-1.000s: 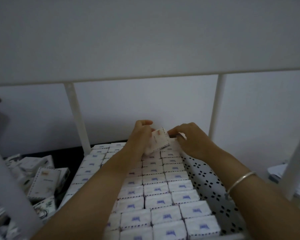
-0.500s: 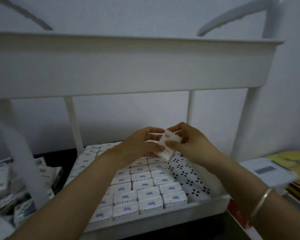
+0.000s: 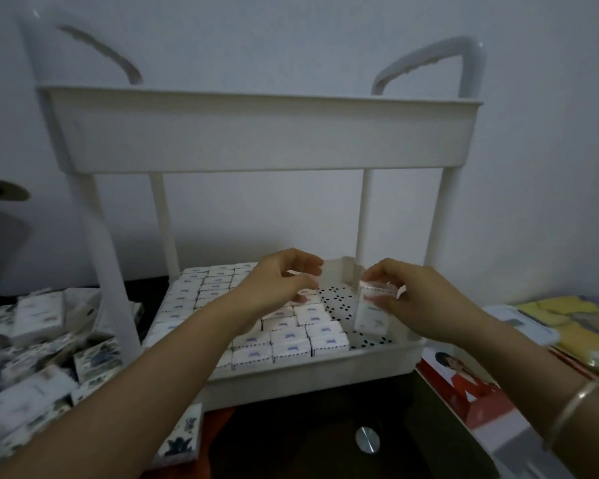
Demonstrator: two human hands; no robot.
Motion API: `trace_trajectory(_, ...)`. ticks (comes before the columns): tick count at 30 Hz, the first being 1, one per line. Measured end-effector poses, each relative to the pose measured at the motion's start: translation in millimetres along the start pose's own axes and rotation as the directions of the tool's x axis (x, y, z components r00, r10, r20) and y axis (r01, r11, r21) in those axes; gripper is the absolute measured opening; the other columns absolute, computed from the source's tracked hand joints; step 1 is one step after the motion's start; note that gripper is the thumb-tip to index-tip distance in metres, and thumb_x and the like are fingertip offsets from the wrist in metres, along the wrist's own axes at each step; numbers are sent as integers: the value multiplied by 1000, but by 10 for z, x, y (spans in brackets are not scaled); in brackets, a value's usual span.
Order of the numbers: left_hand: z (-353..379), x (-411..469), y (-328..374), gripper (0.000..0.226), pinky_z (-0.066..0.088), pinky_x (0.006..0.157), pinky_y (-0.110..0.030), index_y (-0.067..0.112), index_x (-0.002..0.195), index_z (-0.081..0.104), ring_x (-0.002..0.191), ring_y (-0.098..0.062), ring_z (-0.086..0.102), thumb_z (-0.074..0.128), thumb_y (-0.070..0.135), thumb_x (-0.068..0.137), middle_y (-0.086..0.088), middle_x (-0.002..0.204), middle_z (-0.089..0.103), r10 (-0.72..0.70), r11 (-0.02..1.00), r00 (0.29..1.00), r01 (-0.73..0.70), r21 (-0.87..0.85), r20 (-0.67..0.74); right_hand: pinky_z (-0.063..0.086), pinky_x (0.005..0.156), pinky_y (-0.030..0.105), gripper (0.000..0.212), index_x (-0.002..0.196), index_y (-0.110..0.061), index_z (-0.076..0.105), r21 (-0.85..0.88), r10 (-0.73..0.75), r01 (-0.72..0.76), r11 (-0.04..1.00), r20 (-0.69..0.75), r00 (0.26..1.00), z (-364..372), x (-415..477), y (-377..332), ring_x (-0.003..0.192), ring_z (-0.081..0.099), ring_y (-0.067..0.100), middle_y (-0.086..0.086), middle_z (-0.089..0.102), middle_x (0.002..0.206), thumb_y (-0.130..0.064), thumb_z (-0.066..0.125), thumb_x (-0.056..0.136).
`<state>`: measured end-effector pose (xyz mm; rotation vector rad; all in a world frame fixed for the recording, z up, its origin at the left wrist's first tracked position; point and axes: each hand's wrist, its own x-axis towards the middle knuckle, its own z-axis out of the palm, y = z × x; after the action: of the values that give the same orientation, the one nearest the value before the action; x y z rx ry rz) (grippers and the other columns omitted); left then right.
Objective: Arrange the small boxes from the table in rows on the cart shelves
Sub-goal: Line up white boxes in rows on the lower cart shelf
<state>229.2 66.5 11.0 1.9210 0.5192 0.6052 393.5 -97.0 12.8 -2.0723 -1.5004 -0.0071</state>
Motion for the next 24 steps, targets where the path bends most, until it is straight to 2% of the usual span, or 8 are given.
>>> trace_trajectory(3, -54, -202, -3, 23, 59, 77, -29, 25, 105, 65, 89, -5, 68, 59, 8, 92, 11, 107, 68, 15, 997, 997, -10, 71, -70, 50, 84, 21, 26, 111, -39, 63, -32, -28, 35, 999, 182, 983, 109, -114, -9, 95, 58, 1, -18, 62, 115, -26, 66, 89)
trace_trajectory(6, -122, -463, -15, 25, 59, 75, -30, 30, 104, 64, 90, -5, 66, 53, 11, 92, 18, 112, 62, 116, 936, 991, -87, 340, -65, 47, 90, 20, 32, 114, -43, 64, -125, -30, 63, 990, 249, 968, 232, -192, -24, 104, 56, 1, -18, 61, 122, -20, 59, 91)
trace_trajectory(10, -177, -854, 14, 29, 53, 79, -20, 37, 107, 60, 95, 3, 60, 54, 13, 92, 23, 115, 57, 217, 837, 976, -176, 518, -20, 42, 101, 28, 41, 135, -41, 49, -182, 6, 40, 982, 245, 970, 244, -275, -111, 122, 50, 9, -11, 53, 139, -28, 49, 96)
trace_trajectory(13, -132, -1287, 30, 30, 49, 77, -13, 35, 114, 57, 99, 7, 56, 55, 13, 93, 24, 112, 57, 247, 848, 967, -187, 496, -58, 33, 105, 31, 53, 147, -34, 32, -314, -77, 96, 945, 72, 994, 333, -338, -294, 134, 35, 16, -6, 42, 147, -34, 47, 97)
trace_trajectory(15, -115, -1657, 7, 31, 49, 74, -10, 36, 116, 56, 101, 8, 54, 56, 14, 94, 27, 110, 55, 260, 850, 964, -200, 487, -58, 34, 100, 28, 46, 140, -30, 44, -217, -187, 159, 963, -114, 976, 443, -403, -544, 129, 37, 14, -6, 49, 139, -31, 53, 94)
trace_trajectory(17, -166, -1989, -77, 31, 48, 72, -10, 39, 112, 57, 98, 7, 56, 57, 14, 93, 29, 106, 54, 295, 818, 953, -211, 535, -75, 37, 97, 28, 35, 125, -29, 56, -110, -284, 266, 958, -216, 934, 607, -467, -846, 121, 45, 13, -8, 57, 126, -26, 58, 91)
trace_trajectory(20, -382, -2365, -286, 28, 47, 81, -16, 43, 101, 59, 100, 3, 56, 55, 17, 90, 27, 102, 57, 307, 762, 938, -144, 631, -157, 36, 92, 22, 25, 114, -32, 60, 3, -389, 395, 919, -161, 907, 924, -569, -1335, 113, 44, 6, -14, 57, 115, -22, 58, 90)
trace_trajectory(24, -677, -2827, -530, 27, 49, 80, -22, 43, 99, 59, 100, 5, 54, 51, 20, 87, 28, 101, 57, 291, 712, 911, -2, 702, -293, 39, 82, 23, 24, 109, -26, 65, 124, -542, 547, 828, -74, 837, 1372, -599, -1879, 103, 48, 11, -9, 61, 105, -17, 56, 89)
